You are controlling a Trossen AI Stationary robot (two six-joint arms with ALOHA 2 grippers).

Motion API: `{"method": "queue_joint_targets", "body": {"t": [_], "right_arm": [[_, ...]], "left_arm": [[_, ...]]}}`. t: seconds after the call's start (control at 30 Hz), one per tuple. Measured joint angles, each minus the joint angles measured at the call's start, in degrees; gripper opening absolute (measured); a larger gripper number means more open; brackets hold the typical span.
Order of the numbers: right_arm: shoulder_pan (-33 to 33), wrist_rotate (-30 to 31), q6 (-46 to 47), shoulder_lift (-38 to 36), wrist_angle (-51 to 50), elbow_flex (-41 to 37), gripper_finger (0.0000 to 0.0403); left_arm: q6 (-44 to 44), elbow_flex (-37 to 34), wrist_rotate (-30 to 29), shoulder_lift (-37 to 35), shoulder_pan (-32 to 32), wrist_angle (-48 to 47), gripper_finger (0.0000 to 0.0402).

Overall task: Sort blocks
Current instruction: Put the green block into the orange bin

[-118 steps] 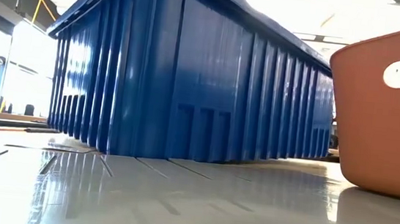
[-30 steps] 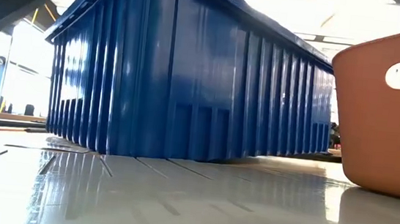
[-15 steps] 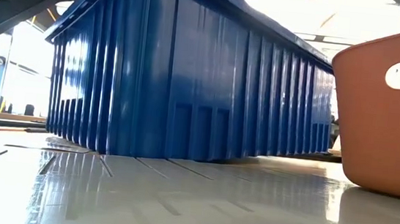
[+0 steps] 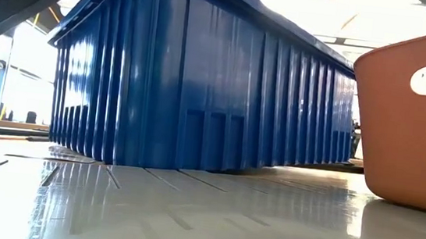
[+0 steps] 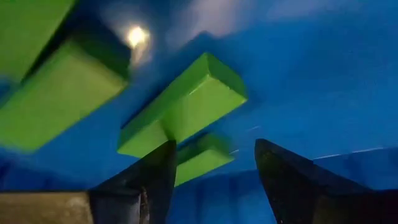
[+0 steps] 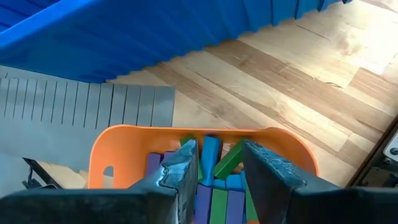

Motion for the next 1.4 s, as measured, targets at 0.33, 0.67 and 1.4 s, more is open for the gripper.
{"method": "queue_joint_targets", "body": {"t": [0.33,0.67,1.4], "right_arm": [[0.00,0.09,0.01,0.02,-0.42,0.00,0.0118],[0.00,0.09,0.02,0.02,-0.41,0.00,0.0118],[0.00,-0.02,0.44,-0.07,0.32,0.15,0.0118]], "left_arm": [[5.65,11.38,5.12,-0.02,-3.88,1.33,0.0207],[10.09,10.36,0.46,0.68,-4.72,2.89,0.0206],[10.56,2.36,-6.23,0.56,-7.73,11.64,0.0104]]}}
